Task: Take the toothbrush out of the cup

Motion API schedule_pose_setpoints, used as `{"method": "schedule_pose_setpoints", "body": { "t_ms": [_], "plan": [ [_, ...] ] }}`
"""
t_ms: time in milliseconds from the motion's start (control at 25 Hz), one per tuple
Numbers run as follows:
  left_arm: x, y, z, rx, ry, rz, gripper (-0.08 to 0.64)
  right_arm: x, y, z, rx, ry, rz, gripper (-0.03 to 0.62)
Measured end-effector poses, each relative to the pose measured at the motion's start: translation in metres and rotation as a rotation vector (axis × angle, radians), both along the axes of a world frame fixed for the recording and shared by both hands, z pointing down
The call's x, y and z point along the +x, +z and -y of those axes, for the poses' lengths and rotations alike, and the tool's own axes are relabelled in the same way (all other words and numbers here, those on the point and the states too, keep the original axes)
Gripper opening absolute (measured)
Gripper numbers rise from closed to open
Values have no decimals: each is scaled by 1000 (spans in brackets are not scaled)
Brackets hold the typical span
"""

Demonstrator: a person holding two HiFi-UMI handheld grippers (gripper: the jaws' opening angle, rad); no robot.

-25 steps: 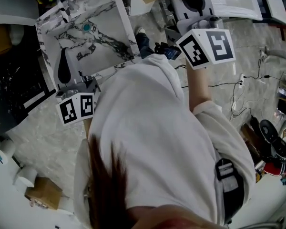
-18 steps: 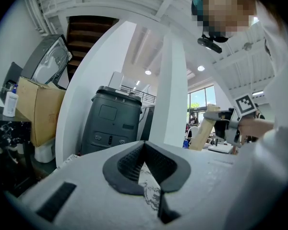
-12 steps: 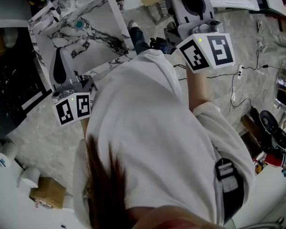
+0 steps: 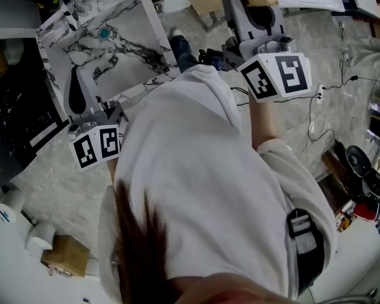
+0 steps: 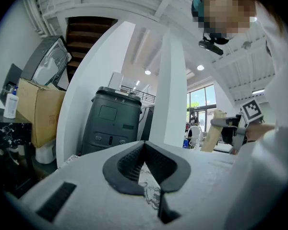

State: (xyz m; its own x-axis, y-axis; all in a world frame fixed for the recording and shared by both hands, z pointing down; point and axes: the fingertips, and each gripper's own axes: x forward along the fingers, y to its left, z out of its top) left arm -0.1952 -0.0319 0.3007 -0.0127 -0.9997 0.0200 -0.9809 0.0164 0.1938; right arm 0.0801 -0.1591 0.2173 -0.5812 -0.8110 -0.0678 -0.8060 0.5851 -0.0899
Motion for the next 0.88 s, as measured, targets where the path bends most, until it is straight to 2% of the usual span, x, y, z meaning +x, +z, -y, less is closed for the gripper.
{"method": "schedule_pose_setpoints", "body": {
  "t_ms": [880],
  "plan": [
    [-8,8,-11,-19,-10,13,11,15,35,-16,-69,20,-50,86]
  ]
}}
